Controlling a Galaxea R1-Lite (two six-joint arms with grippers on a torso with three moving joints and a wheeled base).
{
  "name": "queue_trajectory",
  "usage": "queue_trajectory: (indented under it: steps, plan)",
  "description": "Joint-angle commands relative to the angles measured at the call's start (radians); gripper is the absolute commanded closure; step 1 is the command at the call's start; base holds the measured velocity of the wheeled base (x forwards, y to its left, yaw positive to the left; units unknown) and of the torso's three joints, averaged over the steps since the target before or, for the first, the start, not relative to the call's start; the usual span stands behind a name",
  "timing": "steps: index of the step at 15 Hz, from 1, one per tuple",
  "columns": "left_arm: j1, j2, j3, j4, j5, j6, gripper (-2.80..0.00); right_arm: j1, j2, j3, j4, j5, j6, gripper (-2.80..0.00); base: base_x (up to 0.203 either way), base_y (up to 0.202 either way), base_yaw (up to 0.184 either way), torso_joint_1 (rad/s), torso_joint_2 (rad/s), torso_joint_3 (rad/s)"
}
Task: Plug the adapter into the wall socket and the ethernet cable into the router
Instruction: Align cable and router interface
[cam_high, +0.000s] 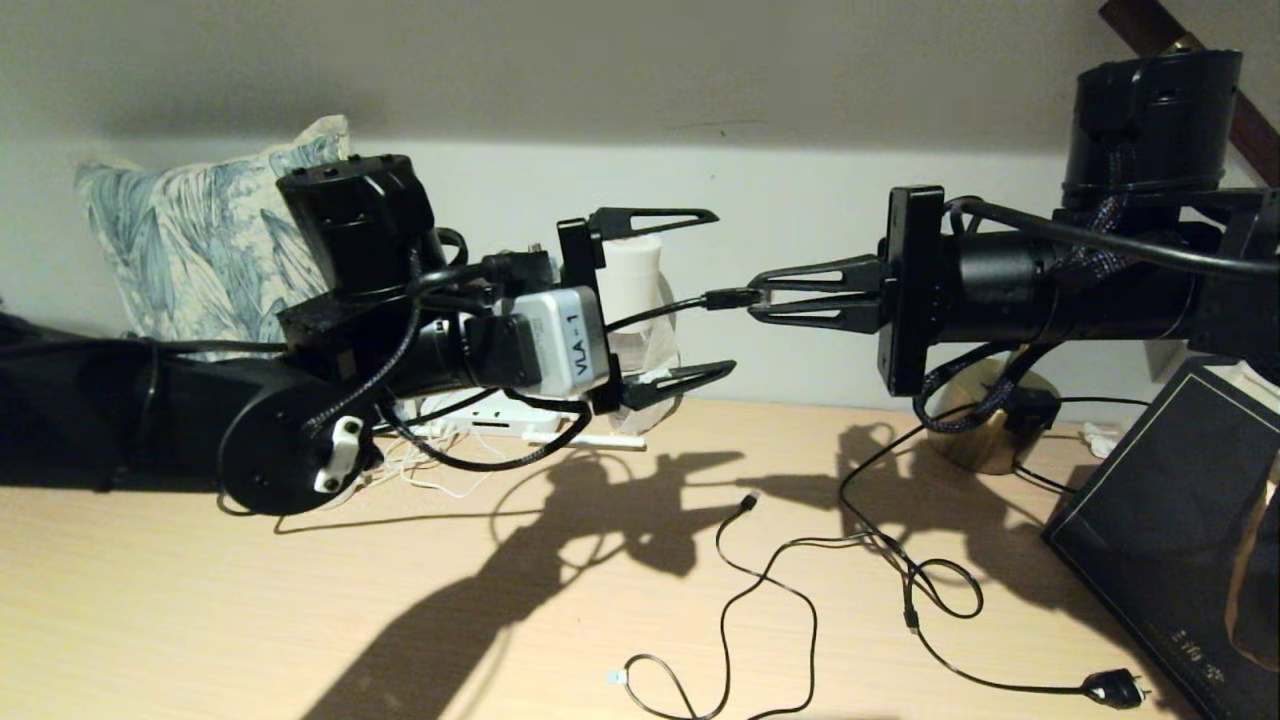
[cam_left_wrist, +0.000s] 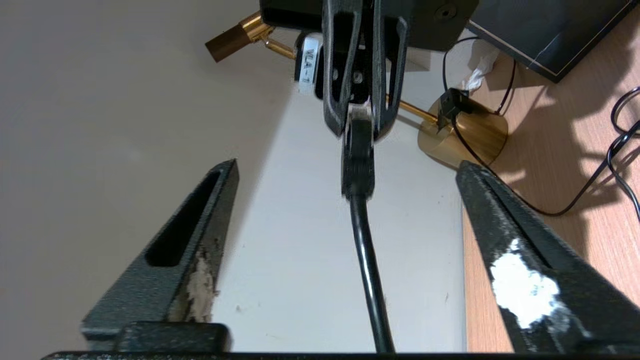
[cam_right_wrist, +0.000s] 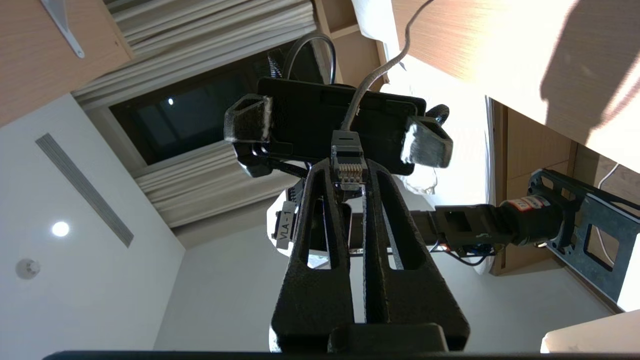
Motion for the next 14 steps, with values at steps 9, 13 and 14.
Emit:
queue_trajectory:
  steps: [9,13,14]
  plan:
    - [-0.001,0.006,0.004,-0.022,-0.005,0.003,0.0,0.0,0.001,0.003,-0.002,0.004,0.009,0.0,0.0,0.0,0.0,0.0,0.0,0.0]
    - [-0.003,0.005,0.003,-0.023,-0.004,-0.001,0.0,0.0,0.002,0.003,-0.002,0.004,0.009,0.0,0.0,0.0,0.0,0.0,0.0,0.0]
    - [-0.003,0.006,0.003,-0.025,-0.004,-0.001,0.0,0.0,0.002,0.003,-0.002,0.004,0.009,0.0,0.0,0.0,0.0,0.0,0.0,0.0]
